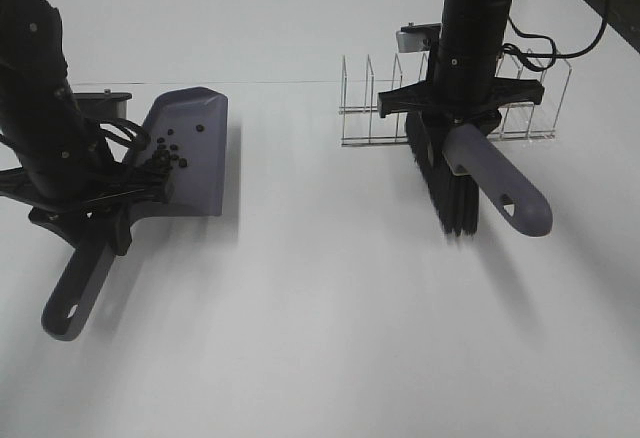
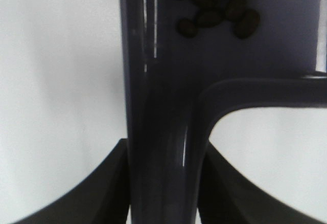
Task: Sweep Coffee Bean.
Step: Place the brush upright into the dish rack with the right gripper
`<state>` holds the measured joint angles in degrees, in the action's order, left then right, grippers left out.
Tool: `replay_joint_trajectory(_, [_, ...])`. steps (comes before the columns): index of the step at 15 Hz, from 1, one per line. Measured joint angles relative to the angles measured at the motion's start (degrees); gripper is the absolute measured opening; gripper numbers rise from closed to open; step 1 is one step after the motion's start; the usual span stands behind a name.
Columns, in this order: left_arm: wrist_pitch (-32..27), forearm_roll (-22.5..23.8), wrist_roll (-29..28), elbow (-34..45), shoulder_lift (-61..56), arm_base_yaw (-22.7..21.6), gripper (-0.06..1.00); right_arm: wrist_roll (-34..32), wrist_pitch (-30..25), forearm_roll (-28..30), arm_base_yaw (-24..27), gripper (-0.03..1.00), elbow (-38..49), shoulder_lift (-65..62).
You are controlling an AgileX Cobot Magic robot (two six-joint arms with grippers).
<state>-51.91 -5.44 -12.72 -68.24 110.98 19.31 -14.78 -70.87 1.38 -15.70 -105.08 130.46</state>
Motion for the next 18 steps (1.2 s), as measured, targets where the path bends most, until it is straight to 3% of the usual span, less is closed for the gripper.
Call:
replay_joint_trajectory(11, [0.00,-0.06,-0.46,0.00,0.00,0.00,0.33,1.09,10.54,-2.86,0.69,0.26,-2.86,2.92])
replay_joint_trajectory(13, [0.00,-0.06,-0.46,-0.06,0.00,0.00,0.33,1.60,9.51,-2.69,0.69,0.26,-6.88,5.33])
replay_joint_trajectory(18, [-1.26,-0.11,-0.57,-0.11,0.00,0.00,0.33,2.18,0.86,1.95,0.74,0.26,-25.50,14.32])
